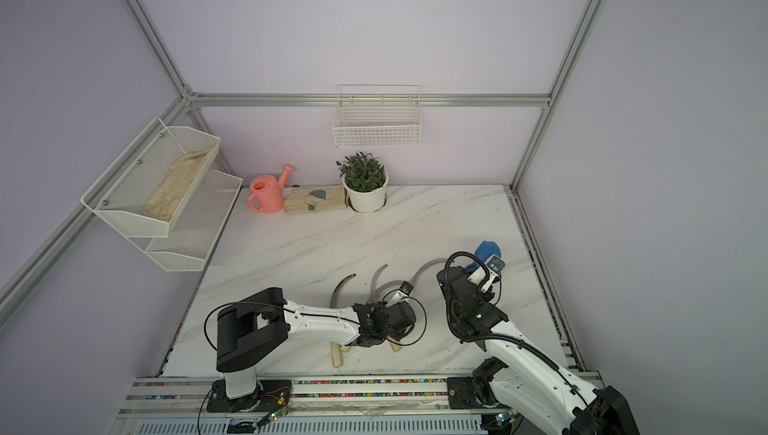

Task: Wipe small sickles with rags
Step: Pick up the small sickle from the center of the board.

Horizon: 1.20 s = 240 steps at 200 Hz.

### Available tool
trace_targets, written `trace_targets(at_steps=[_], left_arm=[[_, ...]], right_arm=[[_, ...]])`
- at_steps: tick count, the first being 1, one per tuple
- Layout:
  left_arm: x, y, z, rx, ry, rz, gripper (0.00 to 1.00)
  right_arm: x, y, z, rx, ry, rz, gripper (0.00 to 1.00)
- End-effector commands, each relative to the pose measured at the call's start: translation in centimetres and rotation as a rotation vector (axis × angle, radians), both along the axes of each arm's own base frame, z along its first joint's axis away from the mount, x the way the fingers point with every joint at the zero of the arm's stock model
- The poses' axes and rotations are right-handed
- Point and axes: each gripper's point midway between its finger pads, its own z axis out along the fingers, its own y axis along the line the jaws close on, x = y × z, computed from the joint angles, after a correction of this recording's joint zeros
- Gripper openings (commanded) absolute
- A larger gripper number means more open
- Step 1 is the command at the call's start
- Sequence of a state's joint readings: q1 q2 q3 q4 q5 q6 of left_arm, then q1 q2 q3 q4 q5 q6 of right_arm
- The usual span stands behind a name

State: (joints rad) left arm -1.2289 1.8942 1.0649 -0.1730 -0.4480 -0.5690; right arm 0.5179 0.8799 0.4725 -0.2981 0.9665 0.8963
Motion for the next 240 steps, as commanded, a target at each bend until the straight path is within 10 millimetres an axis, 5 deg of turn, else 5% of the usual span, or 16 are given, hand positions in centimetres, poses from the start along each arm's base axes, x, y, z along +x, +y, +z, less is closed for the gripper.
trace_targets(at_steps=[1, 27, 112, 150, 197, 240], left_arm=[[-0.1, 0.8, -1.1, 0.005, 0.014, 0.023, 0.43], [0.0, 0.7, -1.5, 0.008, 0.015, 0.025, 0.42], [0.1, 0.4, 0.0, -0.01, -0.015, -0.01, 0.08], [1.5, -0.3, 3.9, -0.063, -0.085, -0.07, 0.0], [3.0, -0.2, 12.0, -0.143, -0.358, -0.195, 0.0], [3.6, 0.6, 14.7, -0.215, -0.504, -0.266, 0.0]], right_arm=[[0.0, -0.2, 0.2, 0.007, -0.023, -0.01, 0.0], [0.0, -0.2, 0.2, 0.006, -0.023, -0.009, 0.0], [0.4, 0.8, 0.4, 0.031, -0.018, 0.056, 0.0], [0.9, 4.3, 1.0, 0.119, 0.007, 0.282, 0.0], [1.9, 10.5, -0.6, 0.219, 0.108, 0.581, 0.0], [2.2, 13.6, -1.3, 0.255, 0.145, 0.714, 0.0]])
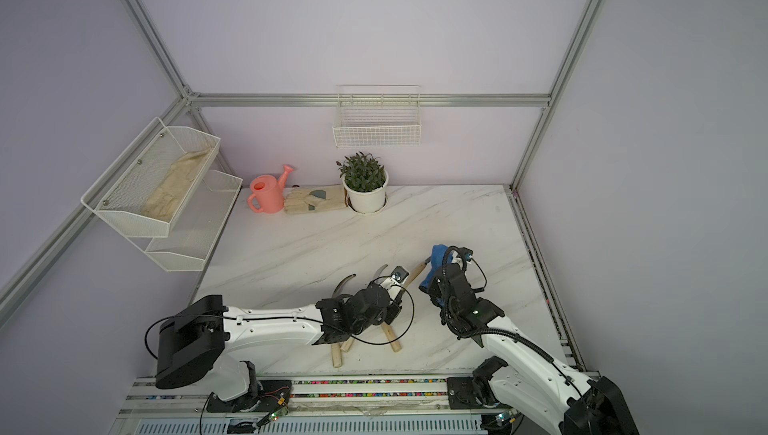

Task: Wipe small sickles with rags
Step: Pick up the small sickle from the center of the board, then wipe the small sickle.

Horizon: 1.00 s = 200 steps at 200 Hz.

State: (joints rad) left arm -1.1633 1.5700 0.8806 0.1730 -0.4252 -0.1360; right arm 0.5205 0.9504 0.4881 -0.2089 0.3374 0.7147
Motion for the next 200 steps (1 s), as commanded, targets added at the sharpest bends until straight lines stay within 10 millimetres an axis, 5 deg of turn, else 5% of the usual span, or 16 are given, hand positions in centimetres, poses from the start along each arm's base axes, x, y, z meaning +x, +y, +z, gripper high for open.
trace_targets(at_steps=[1, 38, 79, 112, 151, 178, 200], left_arm=[[1.1, 0.2, 2.3, -0.048, -0.146, -0.038, 0.0], [2.2, 1.3, 2.6, -0.103, -0.266, -0.047, 0.0], [1.0, 0.3, 3.3, -0.14, -0.362, -0.199, 0.0], [3.6, -1.1, 1.9, -0.057, -0.221, -0.224, 0.0], [2.7, 0.0, 2.1, -0.14, -0.288, -0.3, 0.0], [3.2, 1.4, 0.9, -0.081, -0.329, -0.265, 0.0], [2.3, 0.3, -0.9, 0.011, -0.264, -0.383, 0.0]], right_arm=[[0.7, 3.0, 2.5, 0.078, -0.06, 0.122, 0.0], [-0.2, 3.5, 4.0, 0.072, -0.097, 0.144, 0.0], [-0.8, 3.3, 2.9, 0.016, -0.062, 0.132, 0.0], [-1.2, 1.3, 3.1, -0.022, -0.044, 0.041, 0.0], [-2.5, -0.3, 3.4, -0.013, -0.014, -0.026, 0.0], [-2.8, 0.1, 3.8, 0.006, -0.024, 0.009, 0.0], [-2.3, 1.2, 4.3, 0.013, -0.031, 0.058, 0.0]])
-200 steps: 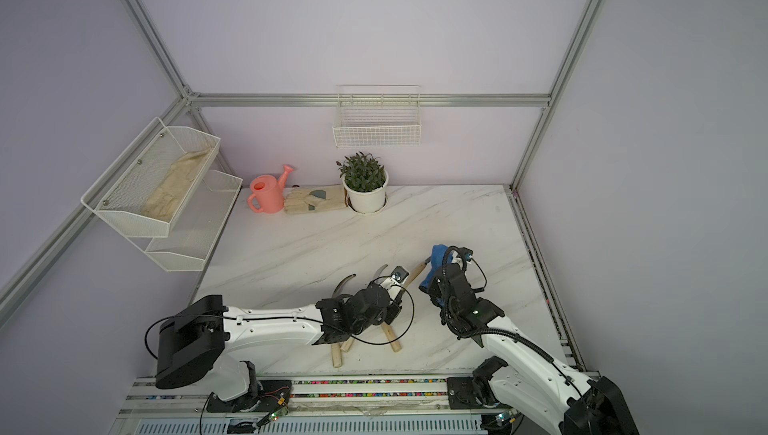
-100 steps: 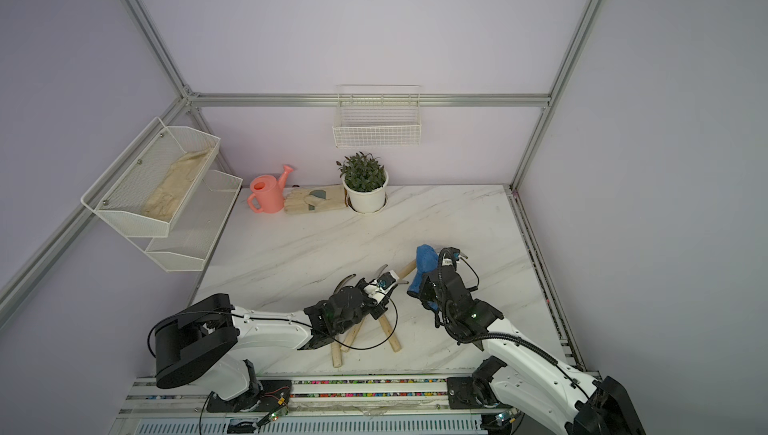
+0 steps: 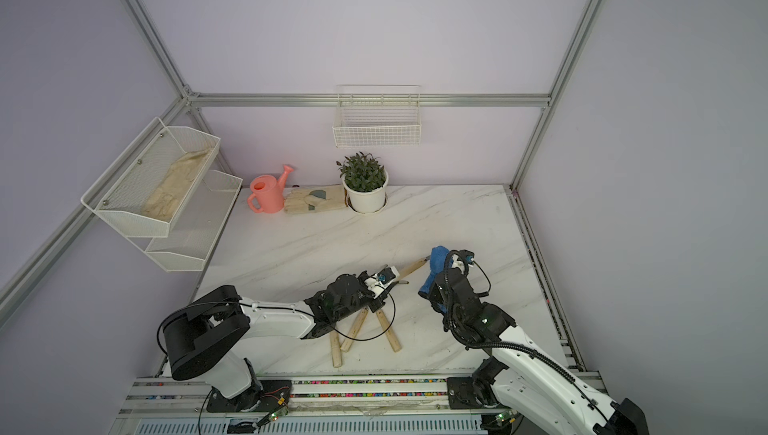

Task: Wipe small sickles with rags
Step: Wipe the small sickle.

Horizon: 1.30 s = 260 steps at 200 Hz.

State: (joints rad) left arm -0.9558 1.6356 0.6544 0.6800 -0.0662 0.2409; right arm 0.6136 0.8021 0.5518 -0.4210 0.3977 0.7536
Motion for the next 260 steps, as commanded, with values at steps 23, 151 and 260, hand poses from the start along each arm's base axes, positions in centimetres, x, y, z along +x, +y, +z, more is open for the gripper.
trace_targets(at_steps=[23, 151, 260], left_arm=[[-2.4, -2.1, 0.9, 0.052, 0.013, -0.235, 0.0], [-1.9, -0.5, 2.9, -0.076, 0.016, -0.18, 0.0], [-2.1, -0.3, 3.1, -0.1, 0.026, -0.2, 0.0]], right_arm=[[1.4, 2.8, 1.3, 0.015, -0.01, 0.104, 0.0], [0.7, 16.4, -1.5, 0.051, 0.048, 0.432, 0.0], [2.3, 7.5, -7.8, 0.022, 0.143, 0.209, 0.0]])
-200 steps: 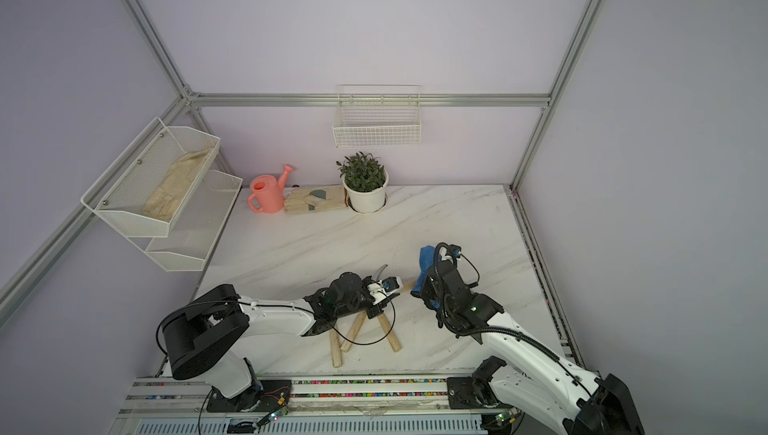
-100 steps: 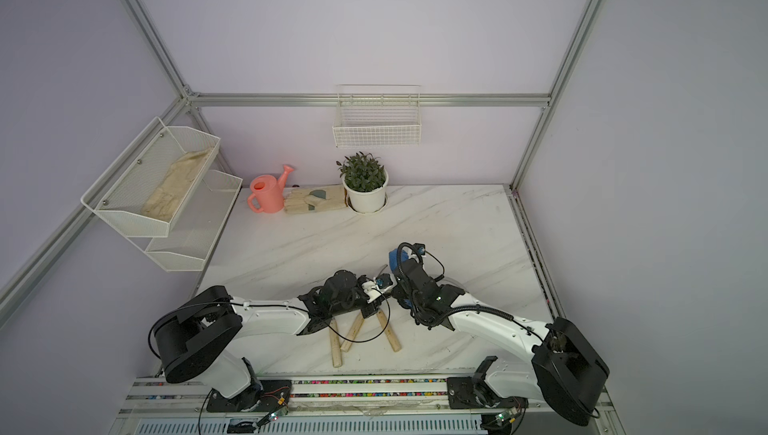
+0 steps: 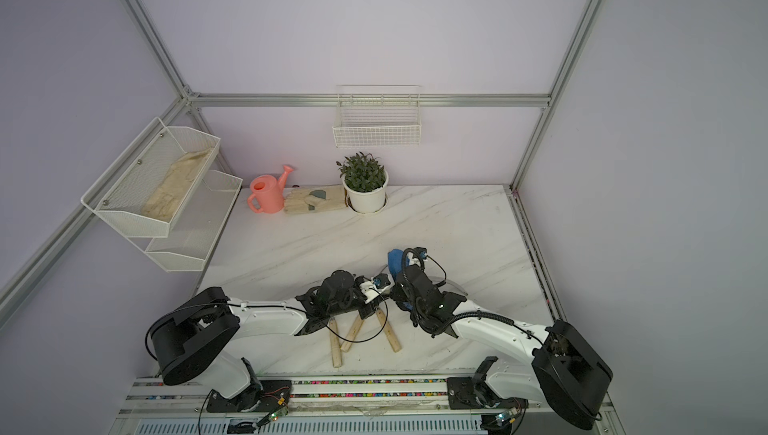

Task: Wipe small sickles with rags
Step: Wipe the small sickle.

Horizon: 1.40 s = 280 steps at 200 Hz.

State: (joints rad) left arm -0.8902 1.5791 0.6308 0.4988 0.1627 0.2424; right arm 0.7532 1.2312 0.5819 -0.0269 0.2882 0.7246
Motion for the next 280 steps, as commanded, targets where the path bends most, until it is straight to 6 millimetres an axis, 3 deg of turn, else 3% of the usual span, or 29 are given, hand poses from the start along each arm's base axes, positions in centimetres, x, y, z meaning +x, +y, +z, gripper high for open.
trace_targets(at_steps=[1, 24, 52, 79, 116, 137, 154, 174, 203, 230, 249, 280], left_arm=[[0.2, -1.6, 5.7, -0.181, -0.114, -0.043, 0.0], [0.1, -1.5, 5.8, -0.186, -0.114, -0.041, 0.0], [0.0, -1.5, 5.9, -0.191, -0.111, -0.046, 0.0], [0.1, -1.5, 6.0, -0.195, -0.111, -0.047, 0.0], [0.4, -1.3, 5.9, -0.195, -0.106, -0.033, 0.0], [0.6, -1.3, 5.9, -0.198, -0.099, -0.026, 0.0], [0.7, -1.1, 6.0, -0.203, -0.101, -0.025, 0.0], [0.5, -1.1, 6.0, -0.201, -0.1, -0.026, 0.0], [0.6, -0.9, 6.1, -0.204, -0.1, -0.022, 0.0], [0.5, -0.8, 6.3, -0.206, -0.104, -0.019, 0.0], [0.4, -0.7, 6.5, -0.212, -0.106, -0.02, 0.0], [0.4, -0.8, 6.5, -0.212, -0.105, -0.024, 0.0]], right_arm=[[-0.5, -2.9, -3.5, -0.018, 0.101, -0.035, 0.0], [-0.2, -5.6, -3.6, -0.036, 0.098, -0.108, 0.0], [-0.1, -5.6, -3.2, -0.045, 0.099, -0.097, 0.0], [-0.2, -2.1, -1.6, 0.018, 0.084, 0.029, 0.0], [-2.5, 4.1, 2.2, 0.051, -0.001, 0.187, 0.0], [-3.3, 5.4, 2.5, 0.084, -0.009, 0.23, 0.0], [-3.3, 4.7, 1.3, 0.076, 0.006, 0.195, 0.0], [-2.5, 2.5, -0.6, 0.023, 0.023, 0.118, 0.0], [-0.8, -2.7, -3.5, -0.001, 0.095, -0.012, 0.0], [-0.2, -6.6, -4.5, -0.027, 0.108, -0.118, 0.0], [0.0, -6.4, -3.9, -0.031, 0.105, -0.099, 0.0], [-0.2, -2.4, -2.0, 0.055, 0.078, 0.031, 0.0]])
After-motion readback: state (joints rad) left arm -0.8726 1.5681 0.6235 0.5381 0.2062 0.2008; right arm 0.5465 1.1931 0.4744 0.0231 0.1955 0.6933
